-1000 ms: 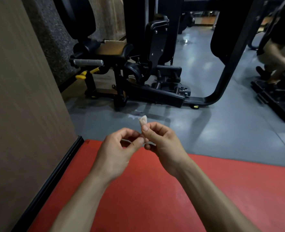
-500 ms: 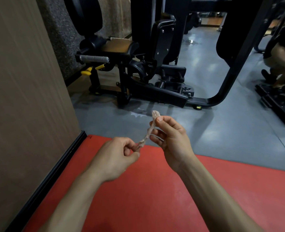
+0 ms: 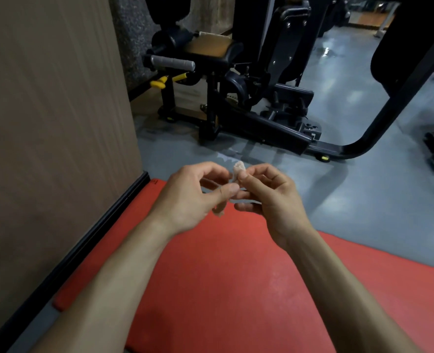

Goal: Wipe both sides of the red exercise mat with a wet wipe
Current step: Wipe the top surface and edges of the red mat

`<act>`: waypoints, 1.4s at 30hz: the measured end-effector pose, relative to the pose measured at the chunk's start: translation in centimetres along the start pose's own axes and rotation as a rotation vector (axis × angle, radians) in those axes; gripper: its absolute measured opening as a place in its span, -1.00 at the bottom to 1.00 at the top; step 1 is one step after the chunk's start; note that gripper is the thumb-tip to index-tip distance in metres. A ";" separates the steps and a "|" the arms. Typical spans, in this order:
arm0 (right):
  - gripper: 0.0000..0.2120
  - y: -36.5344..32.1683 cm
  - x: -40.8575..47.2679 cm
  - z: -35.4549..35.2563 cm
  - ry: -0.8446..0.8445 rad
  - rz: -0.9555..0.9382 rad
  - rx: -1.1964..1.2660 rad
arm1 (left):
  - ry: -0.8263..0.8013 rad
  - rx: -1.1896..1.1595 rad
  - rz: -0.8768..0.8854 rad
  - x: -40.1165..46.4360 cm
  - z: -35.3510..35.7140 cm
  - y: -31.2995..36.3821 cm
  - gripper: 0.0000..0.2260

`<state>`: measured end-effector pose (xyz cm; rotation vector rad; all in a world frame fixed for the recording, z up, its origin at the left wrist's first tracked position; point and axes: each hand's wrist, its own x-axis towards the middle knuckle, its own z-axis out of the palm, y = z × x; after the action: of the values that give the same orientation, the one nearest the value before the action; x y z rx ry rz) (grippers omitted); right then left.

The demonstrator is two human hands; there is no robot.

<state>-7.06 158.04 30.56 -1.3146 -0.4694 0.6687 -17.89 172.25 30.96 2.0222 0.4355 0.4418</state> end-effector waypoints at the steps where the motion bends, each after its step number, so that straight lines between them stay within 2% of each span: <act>1: -0.90 0.0 -0.1 0.1 -0.026 0.004 -0.020 | 0.006 -0.023 0.006 0.0 0.0 0.0 -0.82; 5: -0.92 0.1 -0.2 0.3 -0.072 0.009 -0.065 | 0.062 -0.014 0.009 0.0 -0.2 -0.3 -0.97; 12: -0.93 0.2 -0.2 0.4 -0.116 0.021 -0.085 | 0.018 -0.111 -0.003 -0.6 -0.5 -0.1 -0.91; 16: -0.95 0.4 -0.1 0.5 -0.116 0.028 -0.057 | 0.069 -0.096 -0.050 -0.5 -0.8 -0.2 -0.79; 19: -0.83 0.5 0.0 1.1 -0.128 0.035 0.007 | 0.088 -0.221 -0.121 -0.4 -0.8 -0.5 -0.92; 25: -0.85 0.4 0.1 1.8 -0.136 0.066 0.040 | 0.101 -0.349 -0.214 -0.4 -0.8 -0.2 -0.83; 29: -0.93 1.0 0.3 1.3 -0.166 0.145 0.051 | 0.070 -0.296 -0.188 -0.4 -1.0 -0.5 -0.91; 33: -0.77 1.2 0.2 0.5 -0.260 0.179 -0.037 | 0.059 -0.170 -0.125 -0.7 -1.1 -1.2 -0.88; 37: -0.83 1.2 0.0 0.7 -0.173 0.082 -0.139 | 0.057 -0.029 -0.110 -0.9 -1.0 -1.6 -0.91; 42: -0.79 1.2 0.5 0.6 -0.100 0.150 0.052 | 0.076 -0.113 -0.155 -0.9 -1.1 -1.6 -0.90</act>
<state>-7.29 158.96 29.45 -1.2794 -0.4344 0.8695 -19.39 173.35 29.94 1.8516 0.5967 0.4391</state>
